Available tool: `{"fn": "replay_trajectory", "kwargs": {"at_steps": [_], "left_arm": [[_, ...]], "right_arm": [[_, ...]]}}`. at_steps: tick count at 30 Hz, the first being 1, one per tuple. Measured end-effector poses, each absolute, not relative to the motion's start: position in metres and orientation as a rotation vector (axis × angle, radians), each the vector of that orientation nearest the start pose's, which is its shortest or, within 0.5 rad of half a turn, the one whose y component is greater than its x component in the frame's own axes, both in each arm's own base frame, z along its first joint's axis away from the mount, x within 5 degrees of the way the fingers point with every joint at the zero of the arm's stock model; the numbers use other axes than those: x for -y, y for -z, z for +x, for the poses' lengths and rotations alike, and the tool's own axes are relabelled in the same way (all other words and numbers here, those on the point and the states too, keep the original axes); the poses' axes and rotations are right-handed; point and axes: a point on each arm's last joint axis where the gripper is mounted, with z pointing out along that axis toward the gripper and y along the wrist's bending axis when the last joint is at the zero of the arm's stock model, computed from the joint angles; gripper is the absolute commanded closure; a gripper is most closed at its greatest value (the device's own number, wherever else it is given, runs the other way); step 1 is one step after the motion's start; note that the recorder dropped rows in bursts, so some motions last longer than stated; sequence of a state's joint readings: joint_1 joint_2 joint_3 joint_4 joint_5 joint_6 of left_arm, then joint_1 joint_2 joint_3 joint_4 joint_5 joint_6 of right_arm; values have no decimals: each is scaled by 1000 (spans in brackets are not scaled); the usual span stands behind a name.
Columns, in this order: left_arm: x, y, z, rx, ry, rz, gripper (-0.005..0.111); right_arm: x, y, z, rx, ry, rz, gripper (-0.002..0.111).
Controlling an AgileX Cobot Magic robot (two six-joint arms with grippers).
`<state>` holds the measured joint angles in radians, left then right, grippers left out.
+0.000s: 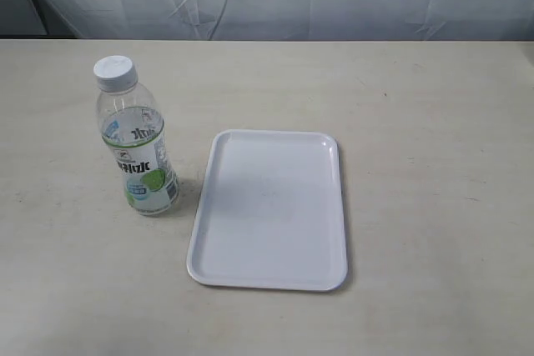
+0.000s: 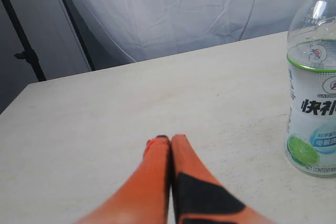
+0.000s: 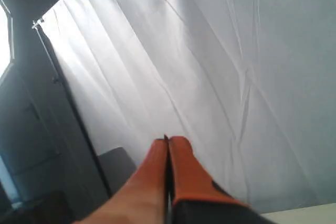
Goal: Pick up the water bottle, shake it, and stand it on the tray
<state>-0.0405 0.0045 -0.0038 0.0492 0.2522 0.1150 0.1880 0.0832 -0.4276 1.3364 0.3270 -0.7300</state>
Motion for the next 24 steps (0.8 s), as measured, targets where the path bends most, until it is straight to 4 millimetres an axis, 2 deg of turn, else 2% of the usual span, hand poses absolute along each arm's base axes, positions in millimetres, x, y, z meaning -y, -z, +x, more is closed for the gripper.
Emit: {"fn": "replay_trajectory", "kwargs": {"at_steps": [2,4,6,10,13,14,15,16,17,18,19,20,21,24], "left_arm": [[1,-191,55,-1729,-100,167,106],[1,-191,55,-1729,-100,167,106],[1,-191,55,-1729,-100,167,106],[1,-191,55,-1729,-100,167,106],[1,-191,55,-1729,-100,167,106],[1,-191,55,-1729,-100,167,106],[1,-191,55,-1729,-100,167,106],[1,-191,55,-1729,-100,167,106],[1,-191,55,-1729,-100,167,106],[1,-191,55,-1729,-100,167,106],[1,-191,55,-1729,-100,167,106],[1,-191,55,-1729,-100,167,106],[1,-191,55,-1729,-100,167,106],[1,-191,55,-1729,-100,167,106]], "right_arm": [[-35,-351,35,-1344,-795,-61,109],[-41,-355,65,-1460,-728,-92,109],[-49,-351,106,-1612,-704,-82,109],[-65,-321,180,-1889,-674,-55,109],[-95,-296,212,-2022,-655,-247,109],[-106,-289,215,-2039,-639,-348,109],[-139,-271,214,-2032,-592,-635,109],[-153,-263,211,-2016,-565,-747,109],[-183,-251,200,-1971,-507,-900,109],[-196,-247,193,-1953,-480,-946,109],[-217,-239,186,-1925,-382,-987,109],[-224,-237,185,-1920,-350,-992,109],[-244,-229,180,-1928,-354,-1011,109],[-280,-214,178,-1982,-445,-1034,109]]}}
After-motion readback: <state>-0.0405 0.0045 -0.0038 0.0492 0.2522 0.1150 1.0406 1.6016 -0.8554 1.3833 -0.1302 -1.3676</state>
